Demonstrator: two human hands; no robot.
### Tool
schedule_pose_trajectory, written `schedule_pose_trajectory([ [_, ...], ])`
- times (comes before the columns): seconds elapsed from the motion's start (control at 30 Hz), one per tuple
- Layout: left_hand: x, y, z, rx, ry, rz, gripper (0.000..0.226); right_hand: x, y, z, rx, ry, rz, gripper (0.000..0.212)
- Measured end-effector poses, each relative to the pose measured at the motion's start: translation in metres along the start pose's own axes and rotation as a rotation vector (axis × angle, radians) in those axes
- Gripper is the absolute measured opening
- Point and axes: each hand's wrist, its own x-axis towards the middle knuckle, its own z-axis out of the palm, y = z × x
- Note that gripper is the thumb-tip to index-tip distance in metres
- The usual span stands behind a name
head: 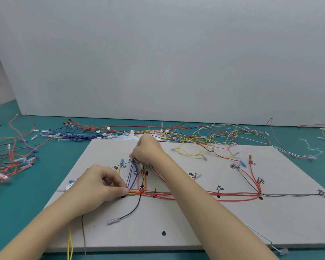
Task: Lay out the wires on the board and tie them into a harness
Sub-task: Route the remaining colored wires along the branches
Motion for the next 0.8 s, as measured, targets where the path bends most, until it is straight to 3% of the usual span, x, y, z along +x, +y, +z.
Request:
schedule_pose_trajectory([
  [0.17,0.000,0.000,0.000,0.006,0.004,0.018,0.016,-0.009,-0.010,0.002,-0.121,0.052,-0.059,0.010],
  [0.3,-0.001,0.001,0.000,0.022,0.004,0.040,0.017,-0.022,-0.018,0.005,-0.234,0.087,-0.094,0.034],
  [0.4,-0.001,0.000,0.000,0.015,0.011,0.033,0.017,-0.030,-0.028,0.006,-0.317,0.070,-0.170,0.011],
  [0.57,-0.001,0.000,0.000,-0.015,-0.002,0.046,0.014,-0.030,-0.049,0.013,-0.448,-0.019,-0.154,0.036],
  [0.73,-0.001,-0.001,-0.004,-0.003,-0.061,0.045,0.004,-0.031,-0.056,0.007,-0.462,-0.140,-0.092,0.034],
  [0.8,0.001,-0.002,-0.007,-0.016,-0.008,0.049,0.008,-0.034,-0.058,0.003,-0.460,-0.215,-0.068,0.021],
])
